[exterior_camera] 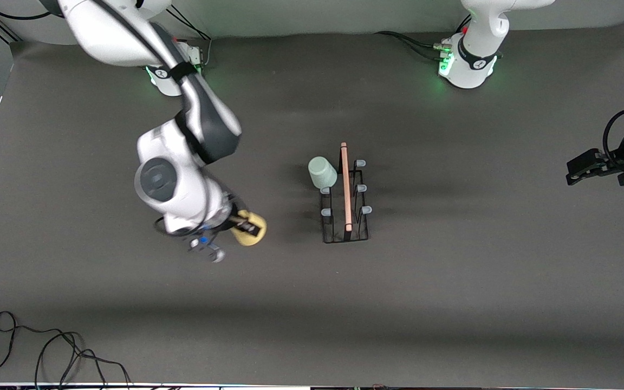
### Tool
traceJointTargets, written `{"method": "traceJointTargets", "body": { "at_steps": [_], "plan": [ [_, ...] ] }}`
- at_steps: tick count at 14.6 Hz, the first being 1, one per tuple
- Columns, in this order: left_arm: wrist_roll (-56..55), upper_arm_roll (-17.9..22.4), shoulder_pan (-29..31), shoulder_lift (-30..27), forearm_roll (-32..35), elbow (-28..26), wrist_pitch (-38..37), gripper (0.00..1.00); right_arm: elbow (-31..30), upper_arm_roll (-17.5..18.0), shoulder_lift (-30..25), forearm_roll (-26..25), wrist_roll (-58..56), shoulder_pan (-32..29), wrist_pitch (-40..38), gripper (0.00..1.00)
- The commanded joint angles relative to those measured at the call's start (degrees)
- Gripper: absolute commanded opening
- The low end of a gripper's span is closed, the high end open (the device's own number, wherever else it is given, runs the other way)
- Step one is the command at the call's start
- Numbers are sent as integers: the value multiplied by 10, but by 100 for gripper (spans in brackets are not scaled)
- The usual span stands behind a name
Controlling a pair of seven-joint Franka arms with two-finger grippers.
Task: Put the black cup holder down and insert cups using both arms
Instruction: 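Carry the yellow cup to the holder and lower it onto a peg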
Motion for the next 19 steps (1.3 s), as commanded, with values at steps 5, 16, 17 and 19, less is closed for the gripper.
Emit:
{"method": "traceJointTargets", "body": {
  "at_steps": [5, 16, 17, 19],
  "plan": [
    [-7, 3, -7, -3, 6, 1, -9, 100, 47, -7, 25, -2, 161, 96, 23, 0],
    [-7, 4, -7, -4, 6, 1, -10, 100, 101, -8, 105, -24, 238, 115, 103, 0],
    [-7, 4, -8, -3, 6, 0, -9, 100, 101, -9, 106, -25, 238, 120, 106, 0],
    [-7, 4, -7, -3, 6, 0, -9, 100, 103, -11, 101, -24, 236, 115, 105, 0]
  ]
}}
